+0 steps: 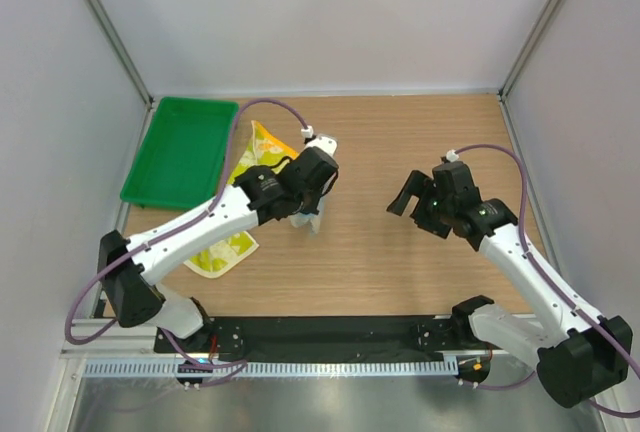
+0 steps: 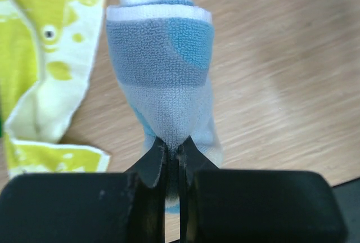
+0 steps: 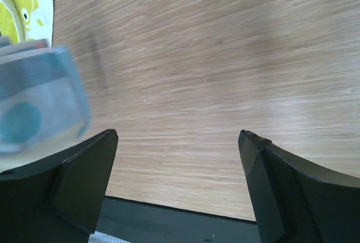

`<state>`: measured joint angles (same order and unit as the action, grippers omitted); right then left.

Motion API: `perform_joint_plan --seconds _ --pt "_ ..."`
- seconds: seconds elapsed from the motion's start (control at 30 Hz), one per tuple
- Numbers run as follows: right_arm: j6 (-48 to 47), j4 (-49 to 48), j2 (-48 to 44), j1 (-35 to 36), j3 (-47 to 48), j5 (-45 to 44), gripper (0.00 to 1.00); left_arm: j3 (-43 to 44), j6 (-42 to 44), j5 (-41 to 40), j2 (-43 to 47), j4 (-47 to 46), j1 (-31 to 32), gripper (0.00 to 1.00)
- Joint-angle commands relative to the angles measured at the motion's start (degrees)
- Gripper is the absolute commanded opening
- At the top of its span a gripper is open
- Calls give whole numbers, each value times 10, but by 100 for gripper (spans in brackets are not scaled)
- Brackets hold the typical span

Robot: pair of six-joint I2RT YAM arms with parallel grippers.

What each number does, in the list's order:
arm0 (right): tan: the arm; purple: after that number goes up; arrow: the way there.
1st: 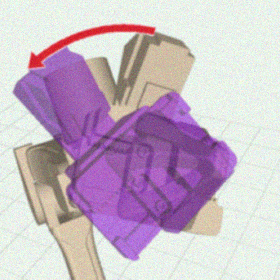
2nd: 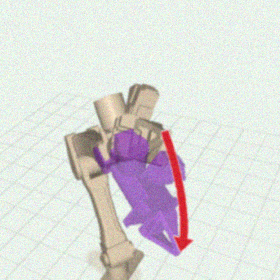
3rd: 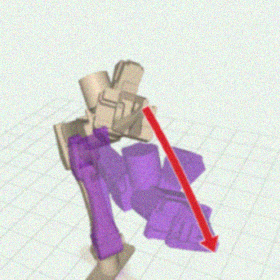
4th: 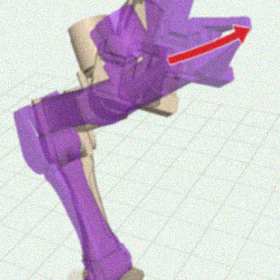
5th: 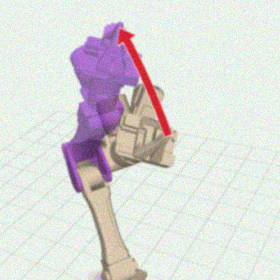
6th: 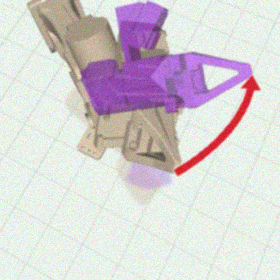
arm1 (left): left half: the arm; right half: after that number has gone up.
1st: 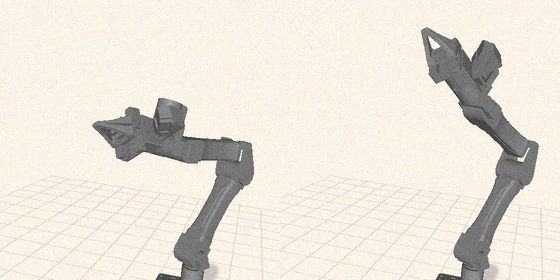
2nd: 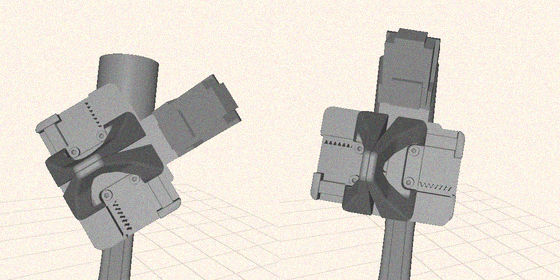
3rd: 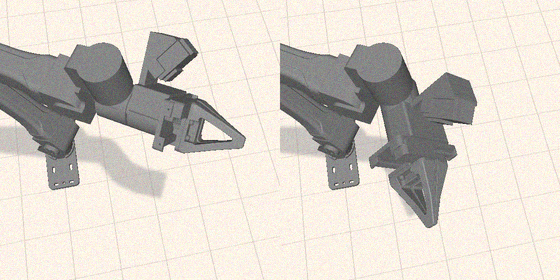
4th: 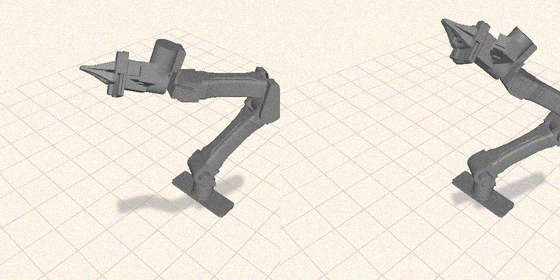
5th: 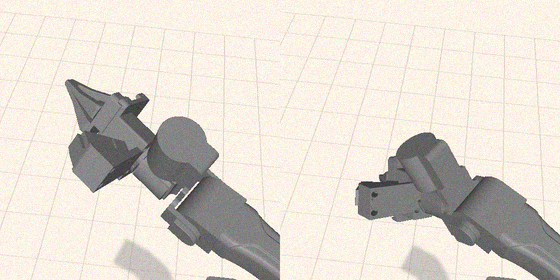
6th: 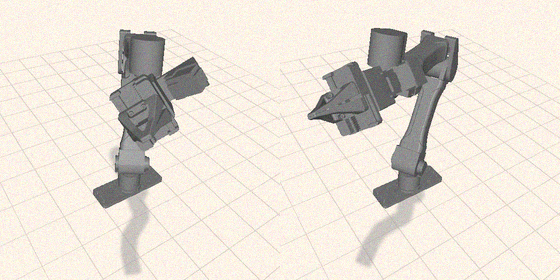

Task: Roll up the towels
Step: Roll the towel

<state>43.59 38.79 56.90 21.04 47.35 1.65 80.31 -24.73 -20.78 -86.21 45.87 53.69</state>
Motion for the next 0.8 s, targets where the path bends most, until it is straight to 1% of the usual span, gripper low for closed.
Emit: perform_joint_plan --seconds 0.0,0.07,0.1,0.13,0.17,0.2,0.23,0.27,0.4,0.5,0.53,0.57,0.63,0.67,0.73,0.77 --pt "-16 5 -4 -7 16 6 96 26 4 -166 5 115 29 0" --pt "-18 11 -7 -10 13 4 96 47 -8 -218 -21 140 68 0" --pt "-19 12 -10 -11 12 2 97 54 -9 -259 -36 154 81 0" --pt "-20 15 -12 -14 11 1 96 62 -12 -279 -52 176 111 0" --pt "-20 18 -14 -17 9 -2 97 81 -18 -304 -95 195 124 0" --pt "-22 22 -15 -19 9 -7 97 91 -27 -332 -118 212 134 0" --pt "-23 24 -17 -24 9 -9 97 101 -38 -335 -140 239 143 0" --pt "-24 32 -22 -27 8 -11 97 108 -57 -335 -185 243 159 0" --pt "-30 58 -43 -46 9 -45 98 121 -76 -290 -258 204 207 0" --pt "-33 88 -57 -65 20 -75 98 136 -100 -234 -289 178 233 0" --pt "-39 98 -60 -71 28 -83 99 138 -103 -218 -290 168 238 0" --pt "-41 104 -62 -80 32 -86 99 136 -106 -180 -288 154 243 0" --pt "-52 112 -61 -90 42 -86 100 132 -117 -148 -283 119 258 0" --pt "-54 116 -58 -93 46 -80 100 136 -124 -147 -285 115 263 0" --pt "-60 114 -49 -101 52 -70 100 155 -130 -171 -294 140 277 0" --pt "-61 111 -47 -103 53 -61 100 157 -131 -209 -298 152 278 0"
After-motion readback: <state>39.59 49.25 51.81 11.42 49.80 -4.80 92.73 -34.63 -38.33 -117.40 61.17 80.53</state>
